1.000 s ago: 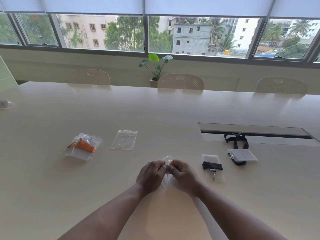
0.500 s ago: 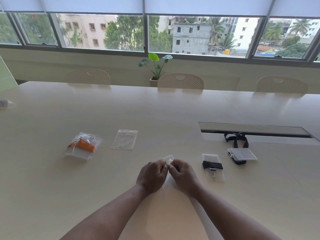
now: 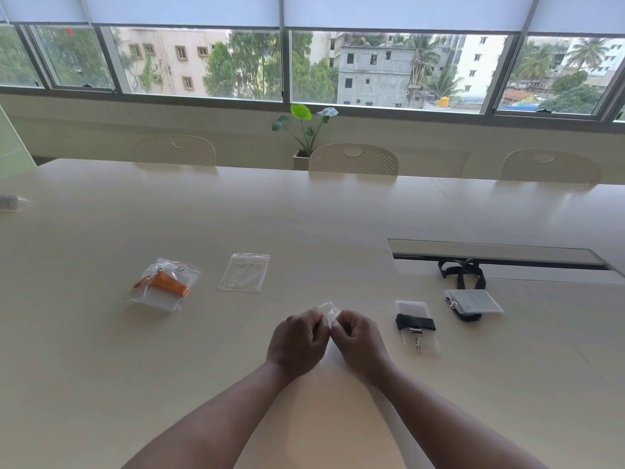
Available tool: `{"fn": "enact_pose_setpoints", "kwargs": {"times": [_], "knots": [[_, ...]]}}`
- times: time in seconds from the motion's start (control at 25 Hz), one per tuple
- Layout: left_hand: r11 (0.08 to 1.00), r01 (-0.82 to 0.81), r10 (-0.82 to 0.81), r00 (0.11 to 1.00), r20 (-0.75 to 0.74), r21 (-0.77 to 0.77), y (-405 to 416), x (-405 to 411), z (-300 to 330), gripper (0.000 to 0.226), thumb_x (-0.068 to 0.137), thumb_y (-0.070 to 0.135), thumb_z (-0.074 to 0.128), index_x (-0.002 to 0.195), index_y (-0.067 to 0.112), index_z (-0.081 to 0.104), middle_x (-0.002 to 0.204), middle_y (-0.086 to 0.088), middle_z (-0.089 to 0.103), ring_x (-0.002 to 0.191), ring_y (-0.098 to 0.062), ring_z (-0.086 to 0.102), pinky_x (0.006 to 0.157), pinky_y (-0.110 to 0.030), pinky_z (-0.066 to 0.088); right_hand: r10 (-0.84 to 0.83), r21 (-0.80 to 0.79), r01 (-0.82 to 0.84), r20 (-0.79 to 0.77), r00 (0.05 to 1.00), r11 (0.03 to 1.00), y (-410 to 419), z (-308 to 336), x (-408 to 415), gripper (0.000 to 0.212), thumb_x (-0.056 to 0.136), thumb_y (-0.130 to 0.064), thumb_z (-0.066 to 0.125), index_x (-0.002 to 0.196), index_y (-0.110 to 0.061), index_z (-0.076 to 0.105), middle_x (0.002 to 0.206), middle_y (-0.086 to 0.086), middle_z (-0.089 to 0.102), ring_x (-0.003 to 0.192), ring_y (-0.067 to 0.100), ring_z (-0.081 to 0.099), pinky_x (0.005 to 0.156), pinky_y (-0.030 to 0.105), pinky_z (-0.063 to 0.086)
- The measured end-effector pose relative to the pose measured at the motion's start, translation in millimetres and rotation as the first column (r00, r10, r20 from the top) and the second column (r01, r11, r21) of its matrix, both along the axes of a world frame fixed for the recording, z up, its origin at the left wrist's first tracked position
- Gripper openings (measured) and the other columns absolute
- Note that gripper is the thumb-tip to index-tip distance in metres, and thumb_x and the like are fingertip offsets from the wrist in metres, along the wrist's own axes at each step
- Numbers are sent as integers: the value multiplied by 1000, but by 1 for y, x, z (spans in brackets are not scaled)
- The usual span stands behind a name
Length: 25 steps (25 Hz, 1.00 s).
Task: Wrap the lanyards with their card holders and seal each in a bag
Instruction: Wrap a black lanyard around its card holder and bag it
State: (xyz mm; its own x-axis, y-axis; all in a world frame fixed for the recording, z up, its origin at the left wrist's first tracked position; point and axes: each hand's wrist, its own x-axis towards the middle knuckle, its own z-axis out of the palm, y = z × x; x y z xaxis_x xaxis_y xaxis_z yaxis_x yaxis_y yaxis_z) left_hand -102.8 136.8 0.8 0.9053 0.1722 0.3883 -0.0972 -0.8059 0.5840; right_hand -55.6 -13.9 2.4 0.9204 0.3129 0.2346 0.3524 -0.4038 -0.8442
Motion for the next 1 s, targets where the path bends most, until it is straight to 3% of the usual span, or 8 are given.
{"fn": "enact_pose_setpoints", "kwargs": {"times": [0.2,0.36,0.48,0.56,0.68,0.76,0.88,1.0], "knots": [[999,29,-28,998,61,-22,0,-1,-1,36,96,42,46,68,25,33,51,11,38,50,-8,41,51,-29,24,-13,5,13,-33,999,1000,-1,-1,2,21,86,-24,67,70,-17,55,56,-14,47,54,4,39,51,21,34],[994,79,-72,993,90,-73,-1,-1,1,32,101,42,41,76,21,41,63,8,48,57,-16,42,55,-38,40,7,7,-7,-36,999,1000,-2,2,0,24,90,-22,64,68,-18,54,57,-12,49,54,4,40,52,24,35],[995,45,-36,993,110,-83,-3,-1,1,26,104,34,43,84,19,44,70,6,52,62,-21,47,59,-40,42,-51,3,51,-14,999,999,-1,4,-4,21,92,-17,60,72,-16,56,62,-1,58,58,13,49,57,34,43],[994,31,-19,993,113,-102,-3,-1,1,21,105,29,45,87,17,46,73,5,53,65,-23,50,60,-39,43,-98,-6,98,18,995,995,-1,5,-6,21,93,-16,57,73,-18,55,64,-1,58,61,13,53,59,32,44],[992,59,-48,994,99,-108,-3,-2,1,17,101,30,50,88,19,45,70,11,51,60,-10,47,58,-32,38,-110,12,110,22,994,994,-1,6,-8,21,95,-16,56,75,-20,54,65,-3,58,66,15,61,62,36,47],[992,85,-80,995,60,-92,-4,-3,2,16,94,38,51,88,25,44,66,14,51,58,-2,49,57,-27,37,-76,16,76,52,996,997,-2,5,-9,21,94,-14,58,75,-21,53,64,-6,57,62,10,57,60,34,45],[993,103,-102,994,29,-56,-3,-3,1,16,90,39,53,84,27,46,64,13,52,57,-10,50,57,-29,43,-33,9,32,122,992,999,-2,4,-12,23,93,-13,61,74,-22,51,66,-8,56,61,10,49,58,31,42],[994,99,-97,994,41,-42,-2,-3,0,17,94,33,54,81,25,45,59,13,49,54,-14,45,54,-31,37,-38,10,37,134,990,999,-2,3,-11,22,92,-13,61,74,-22,52,67,-5,58,64,14,53,59,36,47]]}}
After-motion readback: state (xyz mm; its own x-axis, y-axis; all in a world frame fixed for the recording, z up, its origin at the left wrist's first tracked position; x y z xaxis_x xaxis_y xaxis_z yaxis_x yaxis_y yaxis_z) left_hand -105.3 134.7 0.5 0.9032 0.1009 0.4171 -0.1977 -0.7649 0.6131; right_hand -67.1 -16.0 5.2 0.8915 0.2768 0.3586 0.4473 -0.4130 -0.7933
